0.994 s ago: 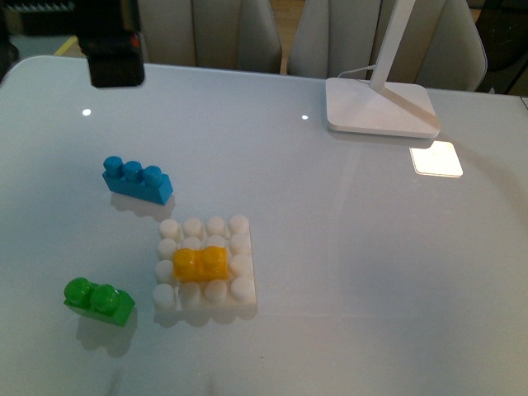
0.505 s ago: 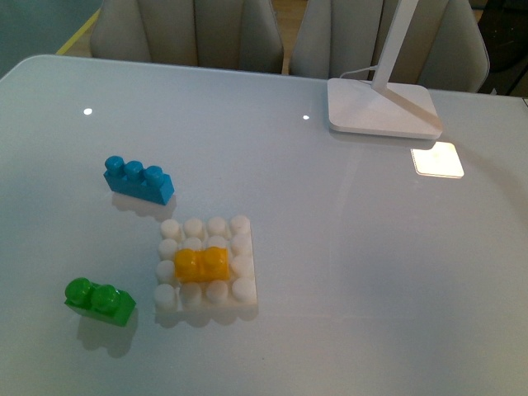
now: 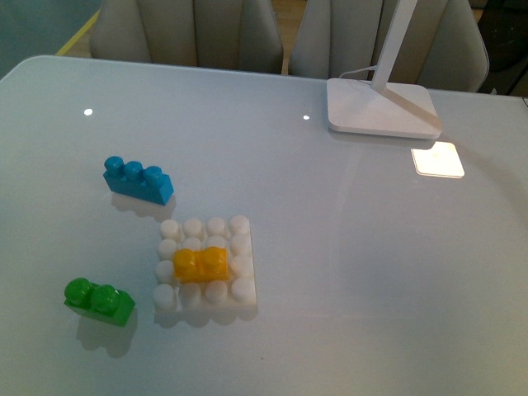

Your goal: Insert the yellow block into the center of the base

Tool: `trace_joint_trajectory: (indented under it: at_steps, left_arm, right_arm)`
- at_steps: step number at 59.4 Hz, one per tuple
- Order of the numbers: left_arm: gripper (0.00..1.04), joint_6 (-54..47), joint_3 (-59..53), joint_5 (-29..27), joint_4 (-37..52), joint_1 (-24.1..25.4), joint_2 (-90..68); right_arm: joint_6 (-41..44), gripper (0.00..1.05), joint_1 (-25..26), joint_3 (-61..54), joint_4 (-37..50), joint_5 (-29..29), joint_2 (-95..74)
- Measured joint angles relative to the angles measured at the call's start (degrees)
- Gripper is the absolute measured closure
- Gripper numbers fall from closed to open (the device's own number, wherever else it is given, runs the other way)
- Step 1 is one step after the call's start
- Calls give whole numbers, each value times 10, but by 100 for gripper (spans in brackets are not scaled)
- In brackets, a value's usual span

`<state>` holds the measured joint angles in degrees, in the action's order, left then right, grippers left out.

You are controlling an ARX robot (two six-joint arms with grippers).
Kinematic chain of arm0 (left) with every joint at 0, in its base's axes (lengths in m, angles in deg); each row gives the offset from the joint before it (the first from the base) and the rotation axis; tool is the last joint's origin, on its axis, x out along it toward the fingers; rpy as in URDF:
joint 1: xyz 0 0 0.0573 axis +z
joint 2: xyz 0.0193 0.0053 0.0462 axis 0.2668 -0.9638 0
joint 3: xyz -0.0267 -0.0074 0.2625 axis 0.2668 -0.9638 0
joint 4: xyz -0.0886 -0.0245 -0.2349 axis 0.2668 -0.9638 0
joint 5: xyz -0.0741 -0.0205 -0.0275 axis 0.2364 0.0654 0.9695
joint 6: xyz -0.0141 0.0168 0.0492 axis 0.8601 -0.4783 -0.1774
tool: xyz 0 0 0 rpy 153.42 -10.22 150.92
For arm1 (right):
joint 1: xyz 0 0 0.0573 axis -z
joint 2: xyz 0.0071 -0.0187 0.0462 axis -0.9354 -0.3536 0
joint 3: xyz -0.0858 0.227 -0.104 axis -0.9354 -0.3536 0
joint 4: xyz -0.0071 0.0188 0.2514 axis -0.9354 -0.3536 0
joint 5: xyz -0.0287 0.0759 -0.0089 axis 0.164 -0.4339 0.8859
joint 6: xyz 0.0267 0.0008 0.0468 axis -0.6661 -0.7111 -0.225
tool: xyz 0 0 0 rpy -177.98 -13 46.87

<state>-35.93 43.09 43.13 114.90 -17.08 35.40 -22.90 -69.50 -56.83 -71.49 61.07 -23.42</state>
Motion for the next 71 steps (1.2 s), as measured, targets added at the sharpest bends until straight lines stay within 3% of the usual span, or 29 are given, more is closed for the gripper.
trace_joint_trajectory:
  at_steps: [30, 71]
  left_arm:
    - [102, 0, -12, 5, -199, 14, 224]
    - [102, 0, -12, 5, -342, 14, 370]
  right_arm:
    - [0, 9, 0, 0, 0, 0, 0]
    - [0, 9, 0, 0, 0, 0, 0]
